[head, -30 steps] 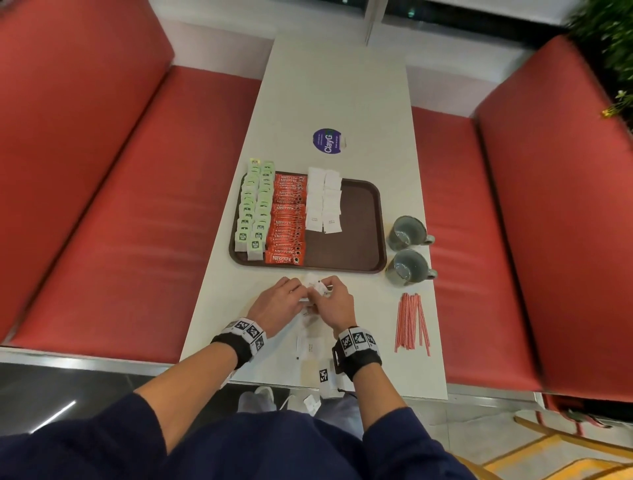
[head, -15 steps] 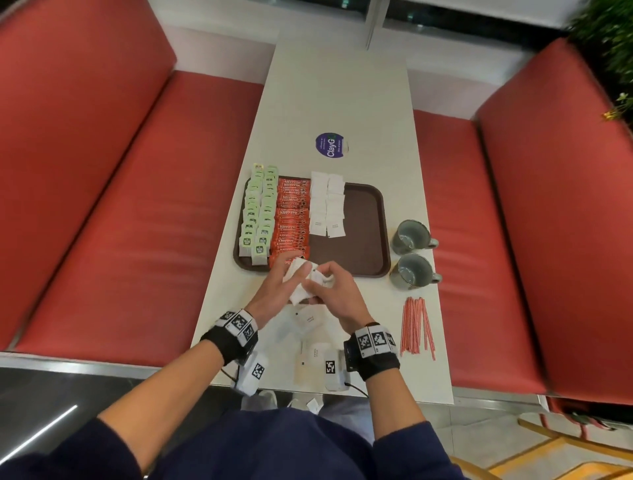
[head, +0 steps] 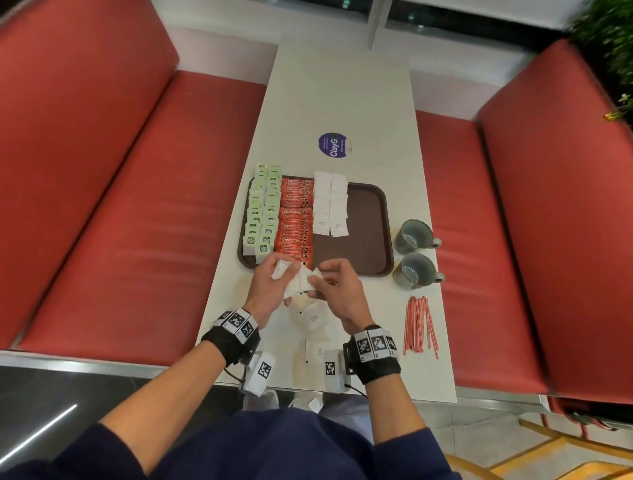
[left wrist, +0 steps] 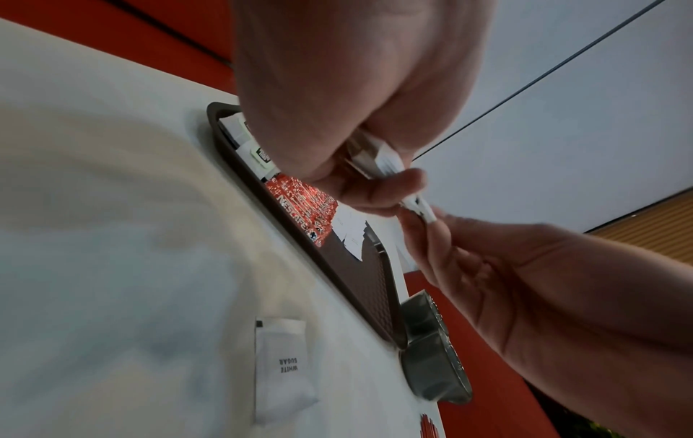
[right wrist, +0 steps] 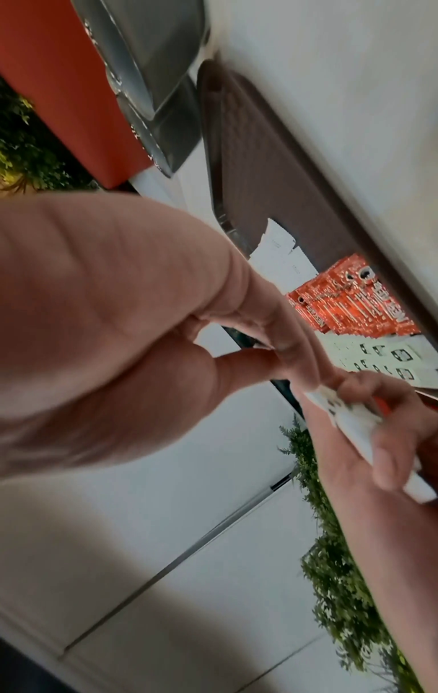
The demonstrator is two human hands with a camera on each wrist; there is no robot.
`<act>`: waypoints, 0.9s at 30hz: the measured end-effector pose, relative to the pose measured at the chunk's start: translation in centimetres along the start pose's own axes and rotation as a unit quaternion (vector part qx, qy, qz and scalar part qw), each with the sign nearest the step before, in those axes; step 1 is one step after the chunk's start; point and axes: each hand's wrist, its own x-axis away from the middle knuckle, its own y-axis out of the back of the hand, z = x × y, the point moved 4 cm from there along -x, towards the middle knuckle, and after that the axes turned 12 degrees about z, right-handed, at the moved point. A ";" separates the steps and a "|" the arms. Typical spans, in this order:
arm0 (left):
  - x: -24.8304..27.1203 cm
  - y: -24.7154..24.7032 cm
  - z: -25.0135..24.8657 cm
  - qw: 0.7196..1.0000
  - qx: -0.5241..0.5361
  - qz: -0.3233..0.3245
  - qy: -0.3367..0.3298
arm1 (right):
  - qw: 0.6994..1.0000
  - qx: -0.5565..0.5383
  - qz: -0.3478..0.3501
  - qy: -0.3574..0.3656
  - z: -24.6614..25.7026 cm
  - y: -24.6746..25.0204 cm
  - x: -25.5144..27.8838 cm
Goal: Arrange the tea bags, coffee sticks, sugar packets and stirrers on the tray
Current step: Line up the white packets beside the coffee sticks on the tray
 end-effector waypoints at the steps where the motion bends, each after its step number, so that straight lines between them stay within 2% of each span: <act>1: 0.1 0.0 -0.2 1.000 -0.002 0.000 -0.005 | 1.000 -0.005 -0.007 -0.001 0.0 0.4 0.1; 5: 1.0 0.1 -1.4 0.999 -0.020 0.011 -0.027 | 0.999 0.005 -0.036 0.025 0.7 2.1 0.6; 9: 1.5 -0.4 -2.3 0.997 -0.034 0.066 -0.025 | 0.993 0.013 -0.076 0.092 2.0 3.1 1.3; 12: 1.7 -1.5 -3.1 0.994 -0.025 0.105 -0.014 | 0.992 0.054 -0.061 0.101 2.5 3.0 1.1; 16: 1.6 -2.2 -4.4 0.992 -0.026 0.125 -0.007 | 0.992 0.089 -0.017 0.088 2.8 2.9 1.0; 21: 1.5 -2.5 -4.7 0.993 -0.040 0.107 -0.009 | 0.991 0.097 0.022 0.090 3.4 3.3 1.0; 27: 1.1 -2.1 -4.7 0.999 -0.004 0.043 -0.015 | 0.996 -0.025 0.017 0.082 3.4 4.5 1.1</act>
